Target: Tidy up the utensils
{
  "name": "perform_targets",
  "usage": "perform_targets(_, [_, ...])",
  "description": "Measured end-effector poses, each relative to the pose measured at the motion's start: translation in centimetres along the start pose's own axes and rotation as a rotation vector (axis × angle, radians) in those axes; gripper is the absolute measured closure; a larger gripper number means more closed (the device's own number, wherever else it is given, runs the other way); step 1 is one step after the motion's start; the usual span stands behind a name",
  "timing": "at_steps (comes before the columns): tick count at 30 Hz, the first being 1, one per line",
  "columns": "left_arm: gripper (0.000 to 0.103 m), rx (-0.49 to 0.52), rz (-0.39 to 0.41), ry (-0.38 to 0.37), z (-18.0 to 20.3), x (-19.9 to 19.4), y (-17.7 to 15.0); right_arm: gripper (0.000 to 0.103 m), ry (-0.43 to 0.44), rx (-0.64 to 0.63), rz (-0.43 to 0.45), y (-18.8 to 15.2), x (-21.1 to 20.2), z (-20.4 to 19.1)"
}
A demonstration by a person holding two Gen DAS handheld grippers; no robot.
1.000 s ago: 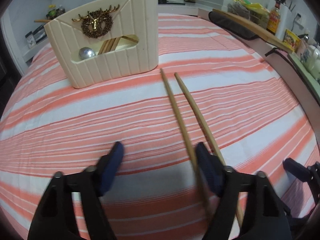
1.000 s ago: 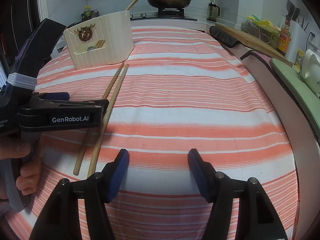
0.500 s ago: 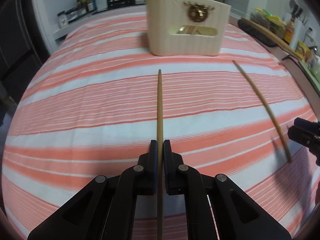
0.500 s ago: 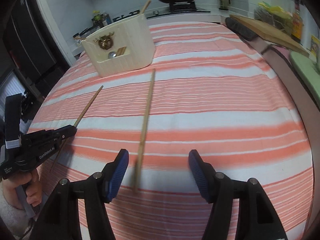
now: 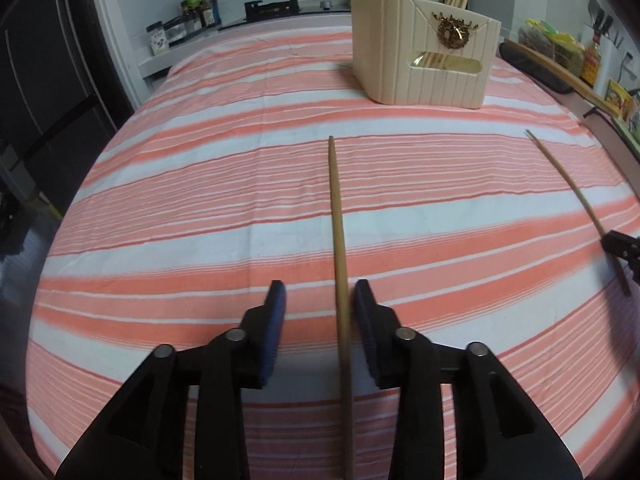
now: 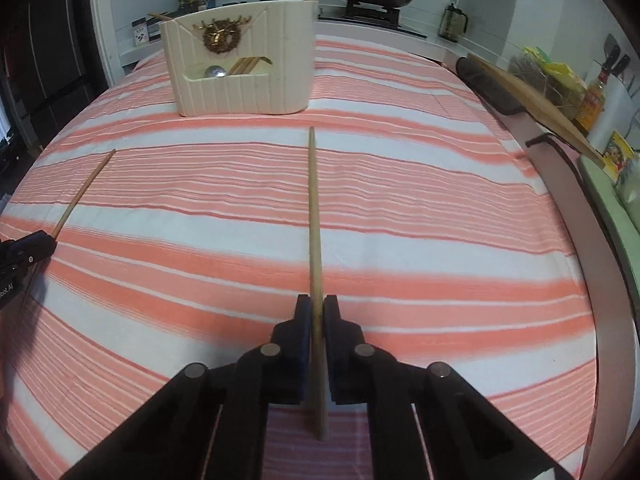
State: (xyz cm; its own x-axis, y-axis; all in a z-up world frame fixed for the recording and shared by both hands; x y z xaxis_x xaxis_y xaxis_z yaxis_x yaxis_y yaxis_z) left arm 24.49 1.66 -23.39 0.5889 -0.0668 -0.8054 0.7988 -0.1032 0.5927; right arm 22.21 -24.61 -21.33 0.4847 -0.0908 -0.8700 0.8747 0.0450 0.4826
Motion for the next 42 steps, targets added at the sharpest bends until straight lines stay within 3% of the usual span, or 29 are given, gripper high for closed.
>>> perform_targets(2, [0.031, -0.009, -0.007, 0.012, -0.7, 0.0, -0.3, 0.097, -0.020, 0.007, 0.000, -1.3, -0.7, 1.3])
perform_targets(6, [0.015, 0.000, -0.018, 0.015, -1.7, 0.5, -0.1, 0.091, 0.000, 0.015, 0.015, -2.6, -1.6, 2.6])
perform_targets(7, [0.010, 0.003, -0.021, 0.017, -1.9, 0.7, 0.0, 0.083, 0.011, 0.012, 0.018, -2.7, -1.7, 2.8])
perform_targets(9, [0.004, 0.006, -0.030, 0.018, -2.2, 1.1, 0.2, 0.034, 0.006, 0.004, 0.028, -2.6, -1.5, 3.0])
perform_targets(14, [0.000, -0.054, -0.044, -0.049, -3.2, 1.7, 0.0, 0.032, 0.027, 0.013, 0.028, -2.2, -0.2, 2.9])
perform_targets(18, [0.000, -0.051, -0.030, -0.040, -3.1, 1.6, -0.1, 0.026, 0.035, 0.030, 0.066, -2.2, 0.1, 3.0])
perform_targets(25, [0.000, -0.052, -0.037, -0.047, -3.0, 1.5, -0.1, 0.026, 0.044, 0.035, 0.066, -2.2, 0.1, 3.1])
perform_targets(27, [0.001, -0.052, -0.061, -0.058, -3.2, 1.1, -0.4, 0.025, 0.049, -0.011, 0.029, -2.2, 0.0, 3.1])
perform_targets(30, [0.001, -0.040, -0.099, -0.106, -3.6, 0.4, -0.8, 0.026, 0.074, -0.052, -0.116, -2.4, -0.7, 3.8])
perform_targets(35, [0.001, -0.016, -0.177, -0.197, -4.0, 1.1, 0.6, 0.026, 0.156, -0.097, -0.190, -2.7, -1.7, 4.9])
perform_targets(37, [0.003, 0.014, -0.205, -0.202, -3.6, 2.0, 1.7, 0.026, 0.168, -0.101, -0.218, -2.2, -1.0, 5.1])
perform_targets(40, [0.012, 0.077, -0.228, -0.137, -3.0, 3.6, 3.6, 0.026, 0.150, -0.130, -0.227, -0.5, 0.4, 4.7])
perform_targets(42, [0.014, 0.081, -0.238, -0.148, -2.6, 4.5, 5.0, 0.026, 0.155, -0.136, -0.234, 1.0, 1.7, 4.3])
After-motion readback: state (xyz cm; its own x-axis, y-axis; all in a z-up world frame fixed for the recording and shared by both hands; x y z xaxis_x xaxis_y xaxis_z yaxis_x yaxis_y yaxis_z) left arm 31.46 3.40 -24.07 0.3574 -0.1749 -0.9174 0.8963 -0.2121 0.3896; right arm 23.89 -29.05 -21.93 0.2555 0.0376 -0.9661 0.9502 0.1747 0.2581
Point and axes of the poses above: each gripper's, at about its wrist camera, not at the fingertips, and x roughly the way its jaws point, z to its right, y to its top, the point moved 3 cm from there along x, roughly the way its jaws point, and after that the axes turned 4 degrees about -y, right-handed, at the moved point
